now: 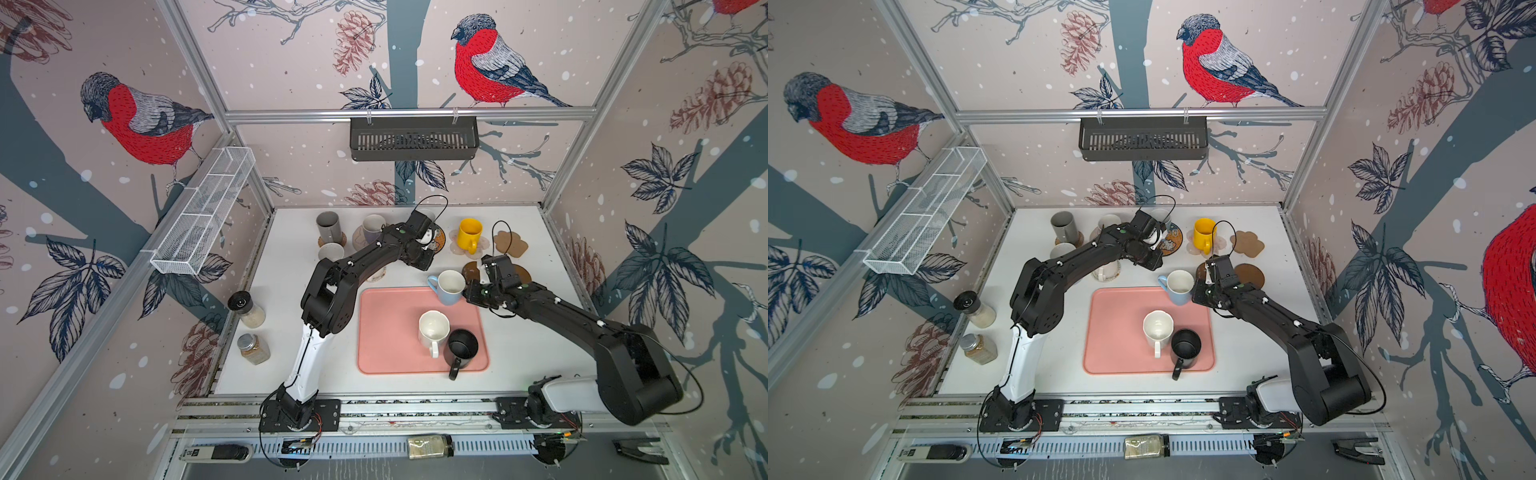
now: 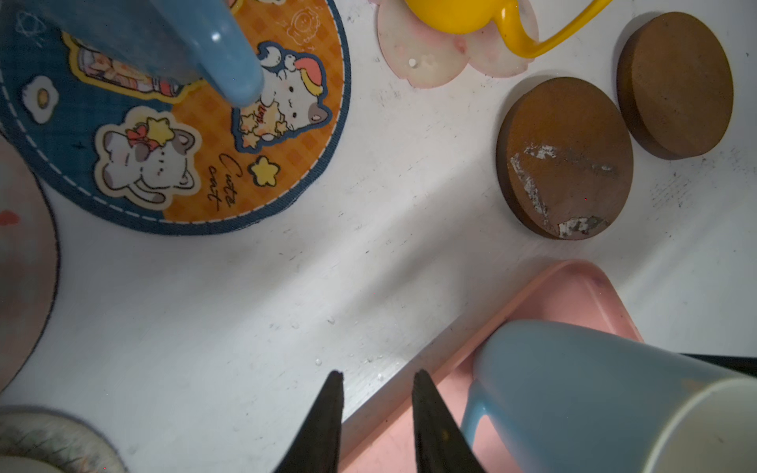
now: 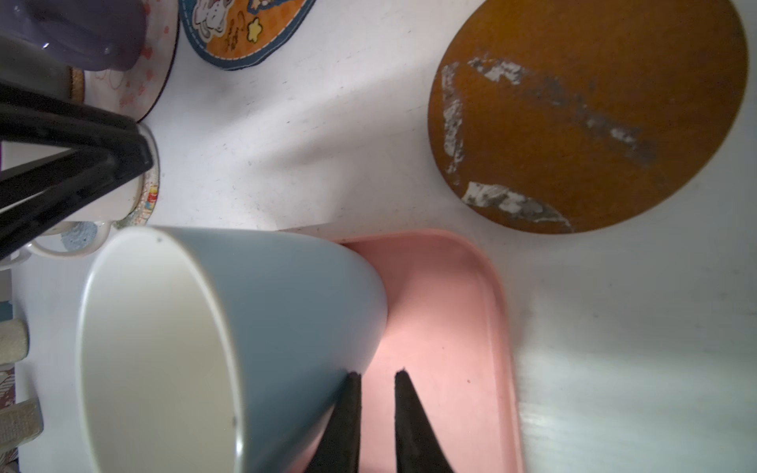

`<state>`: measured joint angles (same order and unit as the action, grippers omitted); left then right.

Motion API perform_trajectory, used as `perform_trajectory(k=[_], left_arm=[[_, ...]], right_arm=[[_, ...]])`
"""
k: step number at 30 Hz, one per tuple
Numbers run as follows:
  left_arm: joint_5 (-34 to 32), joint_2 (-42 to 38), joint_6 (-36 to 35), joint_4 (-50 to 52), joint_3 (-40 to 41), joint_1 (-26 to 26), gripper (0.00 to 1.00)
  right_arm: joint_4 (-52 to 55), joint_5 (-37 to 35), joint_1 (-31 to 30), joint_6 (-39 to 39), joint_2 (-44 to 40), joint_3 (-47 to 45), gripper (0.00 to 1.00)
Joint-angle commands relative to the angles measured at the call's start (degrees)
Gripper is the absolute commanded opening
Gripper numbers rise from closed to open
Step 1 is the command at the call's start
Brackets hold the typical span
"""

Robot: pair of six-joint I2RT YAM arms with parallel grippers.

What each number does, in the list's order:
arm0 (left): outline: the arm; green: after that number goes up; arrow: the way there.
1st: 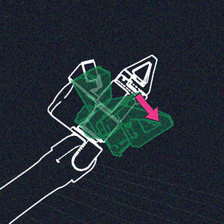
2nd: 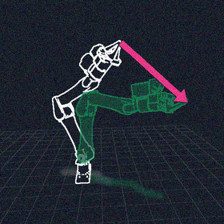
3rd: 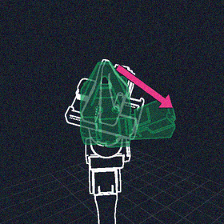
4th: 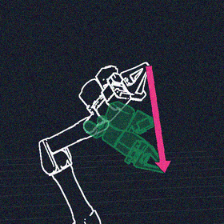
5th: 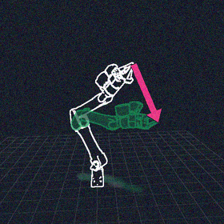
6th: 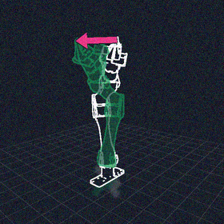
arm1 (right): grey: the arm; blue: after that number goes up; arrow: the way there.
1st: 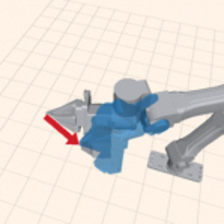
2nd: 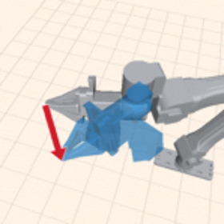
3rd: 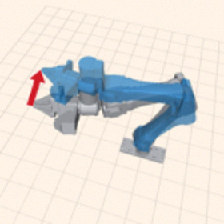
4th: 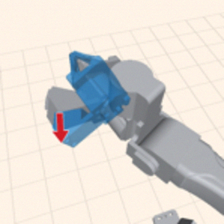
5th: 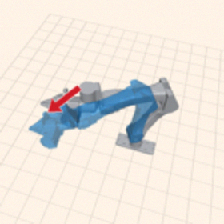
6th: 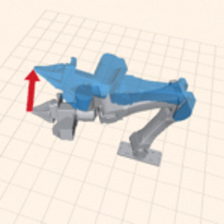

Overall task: Place cups on coasters
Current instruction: Rotate the cup on the tray.

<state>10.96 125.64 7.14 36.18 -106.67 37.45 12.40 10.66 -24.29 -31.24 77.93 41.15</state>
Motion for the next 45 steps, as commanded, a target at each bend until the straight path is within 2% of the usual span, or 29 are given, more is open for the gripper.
perform_trajectory(k=[1,9,16,34,38,45], left_arm=[[1.2,0.74,0.6,-1.55,-0.33,-0.01,0.31],[2.48,2.32,0.74,-1.95,-0.95,0.84,0.29],[2.75,1.68,0.86,-2.77,0.82,1.04,0.27],[1.6,-8.19,3.54,-7.13,14.73,0.98,0.27],[0.24,-8.91,3.1,-5.99,14.71,0.52,0.3],[-3.48,-9.26,-1.05,-1.56,9.93,-2.53,0.44]], right_arm=[[-1.0,0.58,-1.59,-0.46,-1.63,-0.76,0.19],[-0.36,-1.29,-5.09,-3.1,-4.0,-2.03,0.19],[-0.56,-1.8,-4.51,-2.99,-2.83,-1.14,0.19],[-1.74,0.11,-1.87,-0.67,4.66,4.35,0.19],[-1.25,0.01,-0.82,-0.21,5.15,4.58,0.2],[0.48,-0.12,2.13,1.43,3.14,4.7,0.21]])
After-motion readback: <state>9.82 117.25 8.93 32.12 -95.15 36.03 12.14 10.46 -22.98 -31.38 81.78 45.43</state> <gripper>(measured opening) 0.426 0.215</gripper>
